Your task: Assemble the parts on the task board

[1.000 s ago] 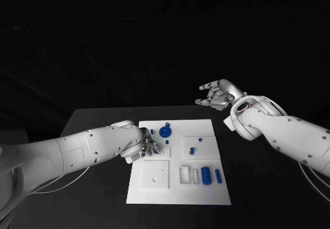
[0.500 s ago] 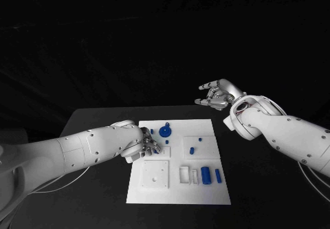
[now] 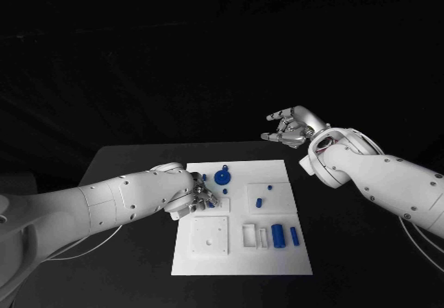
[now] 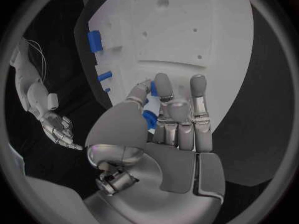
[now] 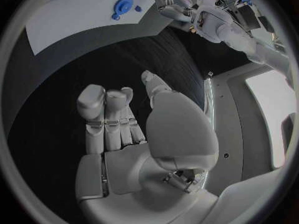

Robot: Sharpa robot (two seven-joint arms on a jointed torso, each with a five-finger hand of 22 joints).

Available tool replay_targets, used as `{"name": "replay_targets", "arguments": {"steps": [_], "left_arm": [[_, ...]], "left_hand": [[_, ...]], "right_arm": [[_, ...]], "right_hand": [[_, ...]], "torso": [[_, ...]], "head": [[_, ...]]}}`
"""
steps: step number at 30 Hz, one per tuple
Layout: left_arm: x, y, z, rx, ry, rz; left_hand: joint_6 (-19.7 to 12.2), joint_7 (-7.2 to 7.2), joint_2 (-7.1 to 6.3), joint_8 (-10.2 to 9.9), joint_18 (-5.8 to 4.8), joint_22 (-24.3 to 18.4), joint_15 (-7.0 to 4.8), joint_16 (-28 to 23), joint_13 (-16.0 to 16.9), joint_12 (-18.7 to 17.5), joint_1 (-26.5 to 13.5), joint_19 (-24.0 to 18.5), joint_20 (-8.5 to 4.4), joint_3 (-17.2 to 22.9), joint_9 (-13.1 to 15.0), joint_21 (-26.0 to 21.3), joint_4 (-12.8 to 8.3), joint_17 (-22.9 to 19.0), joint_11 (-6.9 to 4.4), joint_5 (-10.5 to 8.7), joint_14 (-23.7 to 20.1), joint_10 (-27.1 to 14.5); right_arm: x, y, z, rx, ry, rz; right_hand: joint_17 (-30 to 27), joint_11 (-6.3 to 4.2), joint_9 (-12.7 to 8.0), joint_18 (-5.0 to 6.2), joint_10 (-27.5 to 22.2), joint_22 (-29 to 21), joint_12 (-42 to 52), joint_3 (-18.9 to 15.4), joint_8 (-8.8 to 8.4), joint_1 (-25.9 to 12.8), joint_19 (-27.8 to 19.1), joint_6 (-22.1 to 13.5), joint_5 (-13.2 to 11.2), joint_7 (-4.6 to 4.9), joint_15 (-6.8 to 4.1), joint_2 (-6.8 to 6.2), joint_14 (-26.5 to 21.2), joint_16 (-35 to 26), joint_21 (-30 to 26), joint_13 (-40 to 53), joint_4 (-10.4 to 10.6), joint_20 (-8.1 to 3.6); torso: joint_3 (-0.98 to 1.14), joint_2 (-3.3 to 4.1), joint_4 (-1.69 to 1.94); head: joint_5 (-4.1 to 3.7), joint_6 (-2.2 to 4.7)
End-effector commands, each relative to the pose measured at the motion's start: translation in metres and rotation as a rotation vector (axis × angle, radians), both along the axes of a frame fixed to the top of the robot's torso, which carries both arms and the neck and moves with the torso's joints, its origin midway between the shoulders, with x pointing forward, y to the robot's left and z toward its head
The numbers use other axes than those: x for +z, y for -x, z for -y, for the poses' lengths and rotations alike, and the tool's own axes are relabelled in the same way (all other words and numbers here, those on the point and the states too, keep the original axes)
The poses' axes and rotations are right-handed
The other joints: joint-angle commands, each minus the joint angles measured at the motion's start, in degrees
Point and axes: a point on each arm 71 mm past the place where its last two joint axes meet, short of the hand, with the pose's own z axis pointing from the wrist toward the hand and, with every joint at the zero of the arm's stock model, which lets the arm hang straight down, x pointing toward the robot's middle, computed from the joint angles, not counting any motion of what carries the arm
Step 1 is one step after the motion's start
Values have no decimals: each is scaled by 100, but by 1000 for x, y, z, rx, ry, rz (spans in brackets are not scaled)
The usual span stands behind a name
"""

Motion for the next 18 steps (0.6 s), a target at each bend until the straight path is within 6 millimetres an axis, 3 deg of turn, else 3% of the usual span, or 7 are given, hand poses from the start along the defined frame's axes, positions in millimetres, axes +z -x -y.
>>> {"name": "replay_targets", "arguments": {"steps": [1, 18], "left_arm": [[-6, 6, 8, -41, 10, -36], [-6, 4, 7, -38, 12, -31]], "left_hand": [[610, -595, 128, 498, -87, 103, 2, 20, 2, 32, 95, 3, 9, -79, 548, 29, 66, 7, -46, -45, -8, 233], [602, -603, 19, 512, -87, 99, -1, 34, -10, 41, 111, 3, 11, -212, 548, 26, 333, -21, -48, -96, -16, 232]], "right_arm": [[0, 0, -2, 15, 2, -1], [0, 0, -2, 16, 1, -2]], "right_hand": [[-5, -27, 8, 87, -31, 606, 34, -13, 2, -48, 69, 15, 22, 4, -37, 1, -2, -30, -38, -8, -14, -3], [-5, -27, 8, 87, -31, 606, 34, -13, 2, -48, 69, 15, 22, 4, -37, 1, -2, -30, -38, -8, -14, -3]], "torso": [[-2, -1, 2], [-3, -2, 1]], "head": [[-4, -3], [-18, 1]]}}
